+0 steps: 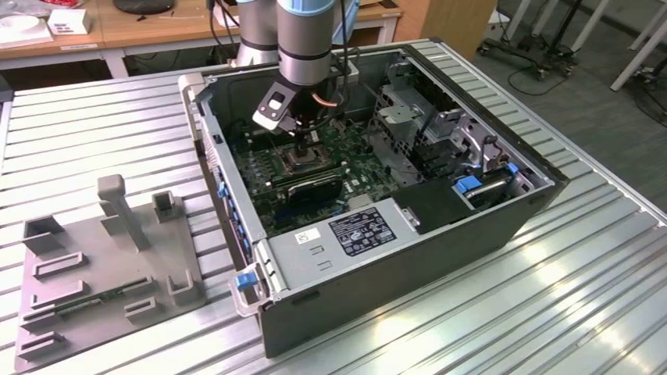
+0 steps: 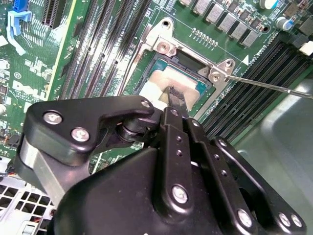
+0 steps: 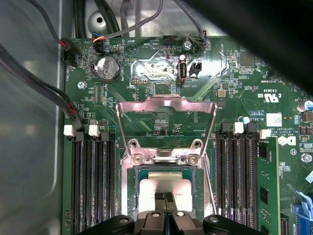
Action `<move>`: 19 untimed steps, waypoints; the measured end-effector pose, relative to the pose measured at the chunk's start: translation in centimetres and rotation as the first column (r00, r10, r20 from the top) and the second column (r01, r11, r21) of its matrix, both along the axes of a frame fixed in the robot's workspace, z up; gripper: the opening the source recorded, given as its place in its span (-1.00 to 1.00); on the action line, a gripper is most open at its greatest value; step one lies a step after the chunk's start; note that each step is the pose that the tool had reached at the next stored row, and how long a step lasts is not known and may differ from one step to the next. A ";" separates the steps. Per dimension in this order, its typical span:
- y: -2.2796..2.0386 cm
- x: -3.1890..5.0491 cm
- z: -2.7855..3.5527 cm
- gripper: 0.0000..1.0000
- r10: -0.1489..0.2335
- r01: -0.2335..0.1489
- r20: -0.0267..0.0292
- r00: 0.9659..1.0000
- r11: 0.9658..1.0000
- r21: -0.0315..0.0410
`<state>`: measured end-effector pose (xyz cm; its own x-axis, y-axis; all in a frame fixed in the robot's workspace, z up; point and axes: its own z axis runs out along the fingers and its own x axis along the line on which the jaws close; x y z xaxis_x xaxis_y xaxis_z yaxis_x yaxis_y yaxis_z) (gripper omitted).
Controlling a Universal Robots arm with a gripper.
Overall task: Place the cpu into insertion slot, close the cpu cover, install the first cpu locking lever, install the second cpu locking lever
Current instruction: 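Place the cpu into insertion slot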
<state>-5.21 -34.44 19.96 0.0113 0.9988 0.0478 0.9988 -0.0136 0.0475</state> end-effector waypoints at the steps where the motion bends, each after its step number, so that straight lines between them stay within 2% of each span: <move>1: 0.01 0.00 -0.02 -0.79 0.000 0.000 0.000 1.000 1.000 0.000; 9: 0.00 0.00 -0.22 -0.79 0.000 0.000 0.000 1.000 1.000 0.001; 19: 0.00 0.00 -0.15 -0.79 0.000 0.000 0.001 1.000 1.000 0.001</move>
